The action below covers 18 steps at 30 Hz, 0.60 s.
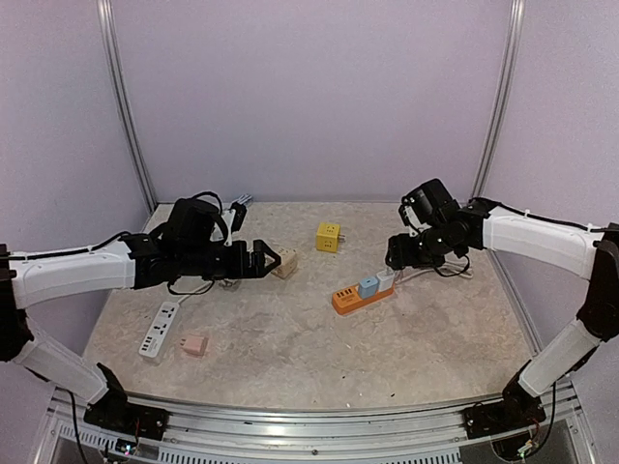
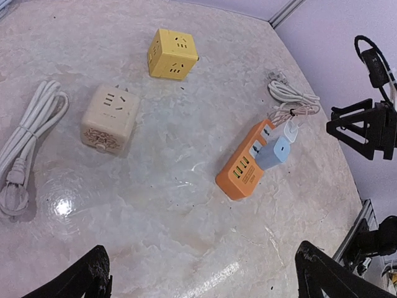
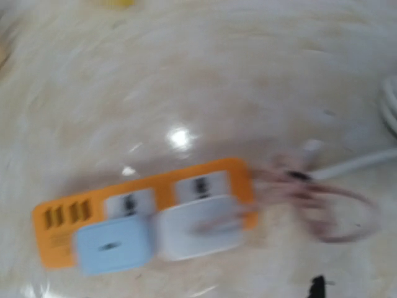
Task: Insert the plug
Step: Insert the plug into the socket, then move the socket to the center of the board.
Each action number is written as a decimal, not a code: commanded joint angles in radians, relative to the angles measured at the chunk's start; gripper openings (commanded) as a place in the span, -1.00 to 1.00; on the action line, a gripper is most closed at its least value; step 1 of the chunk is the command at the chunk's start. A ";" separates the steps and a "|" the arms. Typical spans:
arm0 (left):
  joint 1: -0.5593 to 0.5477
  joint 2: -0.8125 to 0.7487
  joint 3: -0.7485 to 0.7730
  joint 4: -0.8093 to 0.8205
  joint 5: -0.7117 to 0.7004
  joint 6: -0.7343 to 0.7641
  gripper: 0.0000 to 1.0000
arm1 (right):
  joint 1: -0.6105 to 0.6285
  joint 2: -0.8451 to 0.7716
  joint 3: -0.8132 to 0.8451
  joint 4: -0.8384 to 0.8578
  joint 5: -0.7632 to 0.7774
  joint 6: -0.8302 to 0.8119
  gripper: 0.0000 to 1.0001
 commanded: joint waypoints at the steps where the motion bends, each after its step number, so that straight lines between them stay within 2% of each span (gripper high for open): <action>1: -0.006 0.116 0.046 0.157 0.065 0.057 0.98 | -0.108 -0.103 -0.172 0.237 -0.081 0.168 0.39; 10: -0.013 0.343 0.099 0.363 0.257 0.114 0.98 | -0.259 -0.083 -0.323 0.417 -0.098 0.359 0.38; 14: -0.016 0.418 0.112 0.451 0.338 0.151 0.98 | -0.341 -0.047 -0.405 0.553 -0.179 0.453 0.37; 18: -0.021 0.491 0.122 0.525 0.394 0.183 0.98 | -0.380 0.014 -0.401 0.592 -0.188 0.472 0.37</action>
